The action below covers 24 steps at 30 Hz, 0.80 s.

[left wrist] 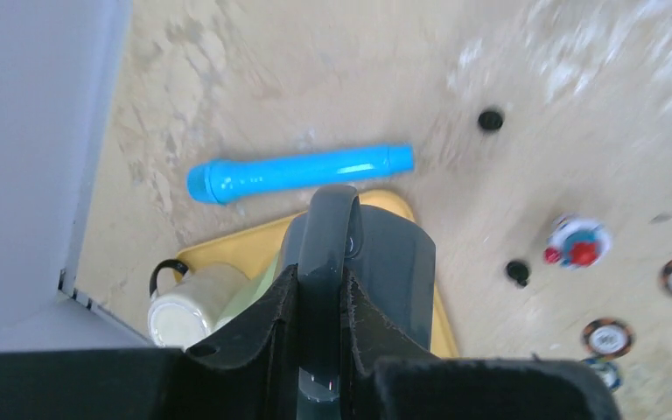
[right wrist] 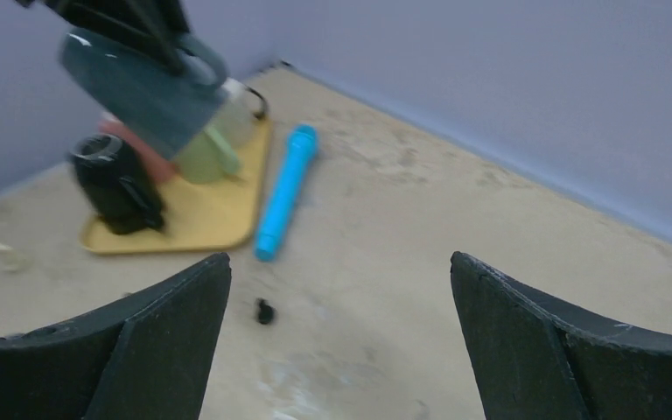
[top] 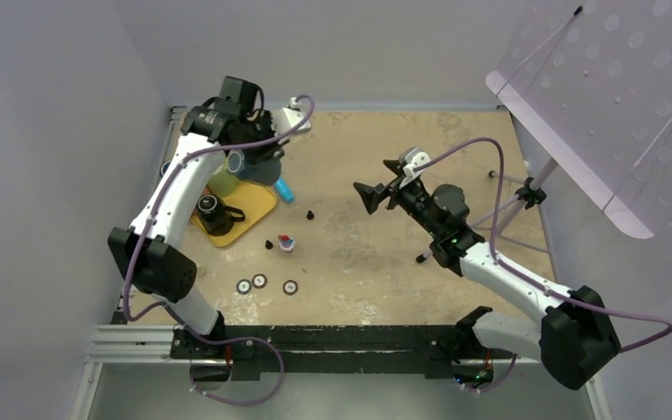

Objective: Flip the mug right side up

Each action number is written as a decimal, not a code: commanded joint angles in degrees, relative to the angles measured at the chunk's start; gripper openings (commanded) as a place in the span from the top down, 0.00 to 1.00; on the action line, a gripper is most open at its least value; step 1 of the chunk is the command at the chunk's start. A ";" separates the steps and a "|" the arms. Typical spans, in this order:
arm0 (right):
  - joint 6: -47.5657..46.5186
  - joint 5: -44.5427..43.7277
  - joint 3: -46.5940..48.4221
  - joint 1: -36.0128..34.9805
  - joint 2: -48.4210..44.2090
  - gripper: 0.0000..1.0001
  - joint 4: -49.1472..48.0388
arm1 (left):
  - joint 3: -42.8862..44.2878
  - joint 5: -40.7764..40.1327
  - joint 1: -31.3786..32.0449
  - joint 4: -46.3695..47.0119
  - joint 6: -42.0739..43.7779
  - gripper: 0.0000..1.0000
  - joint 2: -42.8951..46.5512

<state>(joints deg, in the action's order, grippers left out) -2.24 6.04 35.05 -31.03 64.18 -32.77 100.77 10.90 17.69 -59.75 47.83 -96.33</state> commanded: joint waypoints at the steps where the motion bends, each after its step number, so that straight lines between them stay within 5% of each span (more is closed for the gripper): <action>1: 19.59 13.37 2.59 -3.21 3.63 0.02 -16.89 | 6.26 14.24 -1.42 -1.22 -16.93 1.00 7.16; 10: 35.95 25.18 12.68 -10.99 16.60 0.02 -31.94 | 5.08 27.98 -1.43 1.01 -29.06 1.00 14.01; 19: 39.01 27.47 20.62 -13.67 24.29 0.15 -30.07 | 0.30 36.42 -1.42 5.36 -32.94 1.00 17.55; 24: 37.47 24.75 19.43 -13.69 22.75 0.13 -26.64 | -2.71 33.15 -1.43 10.17 -32.80 1.00 21.36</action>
<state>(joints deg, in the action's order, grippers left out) 34.04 29.56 52.75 -43.09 89.12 -58.59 99.11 37.98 15.11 -60.03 17.69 -79.77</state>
